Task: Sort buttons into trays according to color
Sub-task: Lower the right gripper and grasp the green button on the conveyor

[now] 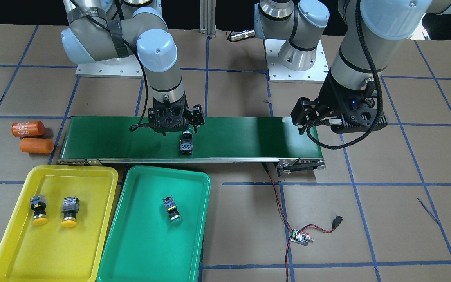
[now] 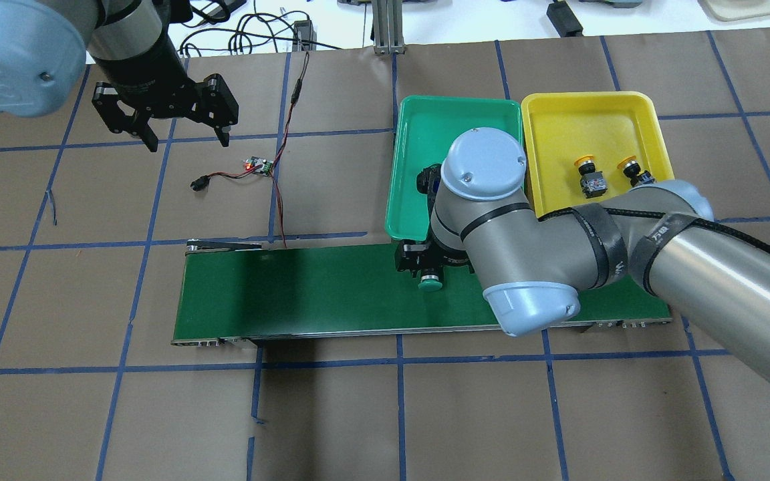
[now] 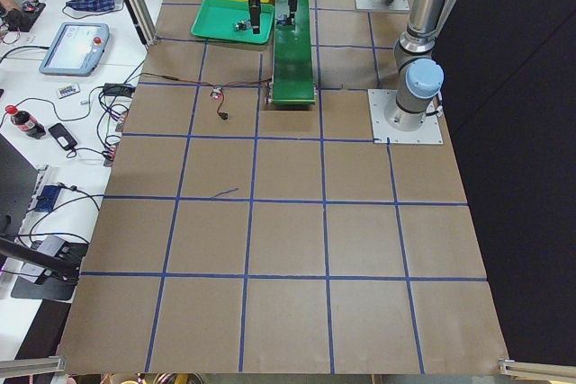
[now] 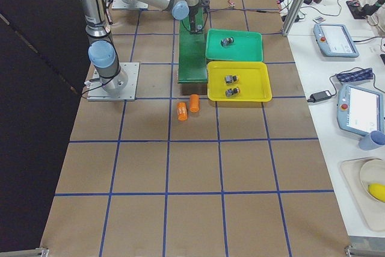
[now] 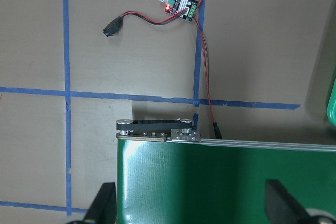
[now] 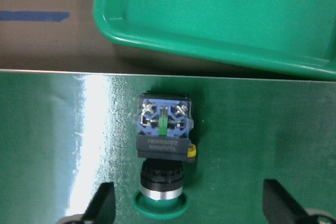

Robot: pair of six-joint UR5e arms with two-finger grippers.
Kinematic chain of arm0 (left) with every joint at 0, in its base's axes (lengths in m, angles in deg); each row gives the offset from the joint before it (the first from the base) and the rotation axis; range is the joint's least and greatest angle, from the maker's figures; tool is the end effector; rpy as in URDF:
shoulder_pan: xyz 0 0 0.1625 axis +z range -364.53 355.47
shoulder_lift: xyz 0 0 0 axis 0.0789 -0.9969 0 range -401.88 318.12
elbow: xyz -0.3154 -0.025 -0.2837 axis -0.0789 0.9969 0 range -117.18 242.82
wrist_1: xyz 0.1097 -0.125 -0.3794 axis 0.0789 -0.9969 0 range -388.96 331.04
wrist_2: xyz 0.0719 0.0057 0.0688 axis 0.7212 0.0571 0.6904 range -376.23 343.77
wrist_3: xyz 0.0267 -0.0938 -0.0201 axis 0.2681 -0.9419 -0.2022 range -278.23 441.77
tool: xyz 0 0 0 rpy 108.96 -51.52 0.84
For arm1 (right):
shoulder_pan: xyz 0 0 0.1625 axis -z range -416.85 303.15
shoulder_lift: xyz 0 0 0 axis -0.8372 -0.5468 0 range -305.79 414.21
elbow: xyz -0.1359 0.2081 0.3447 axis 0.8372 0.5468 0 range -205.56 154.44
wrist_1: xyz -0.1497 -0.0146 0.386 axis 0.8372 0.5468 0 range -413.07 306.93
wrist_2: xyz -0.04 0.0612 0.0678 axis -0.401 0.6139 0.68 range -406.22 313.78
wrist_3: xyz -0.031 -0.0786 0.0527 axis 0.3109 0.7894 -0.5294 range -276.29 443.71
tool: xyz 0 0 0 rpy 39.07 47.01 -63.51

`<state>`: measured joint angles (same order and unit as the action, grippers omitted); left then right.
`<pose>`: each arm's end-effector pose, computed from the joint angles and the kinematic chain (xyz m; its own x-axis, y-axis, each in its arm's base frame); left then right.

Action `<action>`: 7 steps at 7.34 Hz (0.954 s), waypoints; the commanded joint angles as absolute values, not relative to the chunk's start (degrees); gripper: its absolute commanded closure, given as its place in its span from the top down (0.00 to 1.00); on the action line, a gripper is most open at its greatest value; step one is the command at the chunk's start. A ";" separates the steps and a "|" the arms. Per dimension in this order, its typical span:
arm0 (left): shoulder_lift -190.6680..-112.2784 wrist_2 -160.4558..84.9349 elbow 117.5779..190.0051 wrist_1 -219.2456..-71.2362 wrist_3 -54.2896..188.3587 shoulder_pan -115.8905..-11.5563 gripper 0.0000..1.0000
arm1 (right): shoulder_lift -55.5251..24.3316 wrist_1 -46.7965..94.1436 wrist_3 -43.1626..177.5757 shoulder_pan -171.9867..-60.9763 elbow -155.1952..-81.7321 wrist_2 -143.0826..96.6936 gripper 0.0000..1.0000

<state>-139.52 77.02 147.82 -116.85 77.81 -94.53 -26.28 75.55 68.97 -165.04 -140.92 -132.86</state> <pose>-0.1277 -0.5471 0.4652 -0.9960 -0.0683 -0.0571 -0.0687 0.9976 0.0053 0.2876 -0.4298 0.2647 -0.9953 -0.0637 -0.0731 -0.0603 0.9970 -0.0484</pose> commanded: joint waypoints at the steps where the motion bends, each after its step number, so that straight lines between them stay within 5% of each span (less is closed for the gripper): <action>1: -139.53 77.02 147.90 -116.94 77.90 -94.53 1.00 | -23.23 77.97 69.82 -165.04 -140.69 -133.93 0.86; 3: -139.53 77.02 147.90 -116.85 77.90 -94.53 1.00 | -23.13 77.45 71.13 -165.04 -140.61 -136.37 0.32; 4: -139.53 77.02 147.90 -116.94 77.90 -94.53 1.00 | -23.65 77.18 72.62 -164.87 -140.26 -139.70 0.19; 7: -139.53 77.02 147.90 -116.94 77.90 -94.44 1.00 | -23.57 76.05 73.25 -162.68 -134.92 -140.08 0.12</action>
